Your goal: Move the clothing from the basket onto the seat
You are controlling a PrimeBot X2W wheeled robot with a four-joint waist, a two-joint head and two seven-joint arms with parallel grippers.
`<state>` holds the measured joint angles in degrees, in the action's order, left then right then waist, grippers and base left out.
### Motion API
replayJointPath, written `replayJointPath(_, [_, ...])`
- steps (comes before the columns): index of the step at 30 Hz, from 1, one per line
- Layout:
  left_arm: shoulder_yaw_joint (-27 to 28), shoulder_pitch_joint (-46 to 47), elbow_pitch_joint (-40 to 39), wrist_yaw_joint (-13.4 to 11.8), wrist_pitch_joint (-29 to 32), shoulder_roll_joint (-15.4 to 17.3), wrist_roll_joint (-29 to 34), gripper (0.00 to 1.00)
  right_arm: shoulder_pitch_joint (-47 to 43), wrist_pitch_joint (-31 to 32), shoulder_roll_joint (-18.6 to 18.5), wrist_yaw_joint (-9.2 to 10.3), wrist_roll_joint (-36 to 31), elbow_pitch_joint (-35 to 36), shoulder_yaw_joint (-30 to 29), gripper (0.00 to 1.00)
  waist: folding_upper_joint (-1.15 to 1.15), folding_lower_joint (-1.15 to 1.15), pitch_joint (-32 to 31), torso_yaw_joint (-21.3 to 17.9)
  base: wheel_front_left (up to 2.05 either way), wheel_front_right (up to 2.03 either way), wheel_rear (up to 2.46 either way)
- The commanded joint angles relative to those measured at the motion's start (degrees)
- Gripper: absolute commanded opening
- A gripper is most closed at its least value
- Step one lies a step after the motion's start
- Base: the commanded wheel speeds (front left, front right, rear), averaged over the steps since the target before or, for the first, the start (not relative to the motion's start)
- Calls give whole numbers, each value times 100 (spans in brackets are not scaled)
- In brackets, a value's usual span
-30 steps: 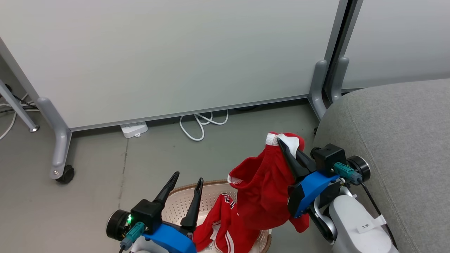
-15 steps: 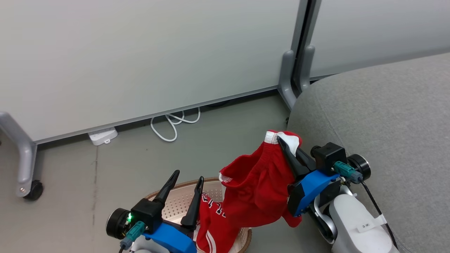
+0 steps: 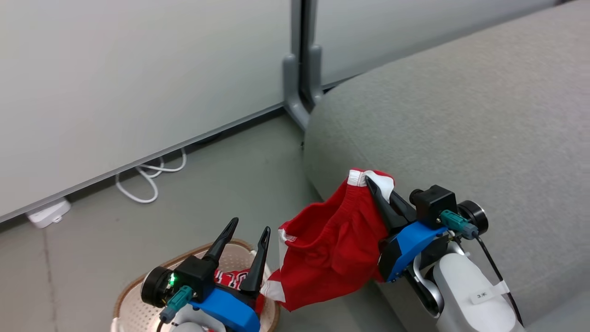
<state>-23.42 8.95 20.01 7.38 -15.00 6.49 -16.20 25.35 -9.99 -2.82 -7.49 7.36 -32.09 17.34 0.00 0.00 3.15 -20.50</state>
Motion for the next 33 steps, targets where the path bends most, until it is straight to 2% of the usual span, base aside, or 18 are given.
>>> replayJointPath(1, [-35, 84, -21, 14, -27, 13, 16, 100, -37, -14, -12, -1, -1, 26, -51, 0, 0, 0, 88, -337, 0, 0, 0])
replayJointPath(8, [-72, 154, -43, 13, -27, 36, 27, 100, -80, -46, -10, -2, 5, 47, -101, 0, 0, 0, 148, -831, 0, 0, 0])
replayJointPath(13, [-99, 200, -28, 13, -27, 57, 42, 100, -120, -65, -8, -2, 34, 91, -127, 0, 0, 0, 177, -1007, 0, 0, 0])
replayJointPath(28, [-164, 140, -25, 14, -27, 68, -6, 100, -158, -12, -9, -2, -40, 55, -421, 0, 0, 0, 174, -889, 0, 0, 0])
replayJointPath(33, [-176, 234, -66, 14, -27, 119, 36, 100, 313, 255, -10, -1, -233, 50, -870, 0, 0, 0, 313, -813, 0, 0, 0])
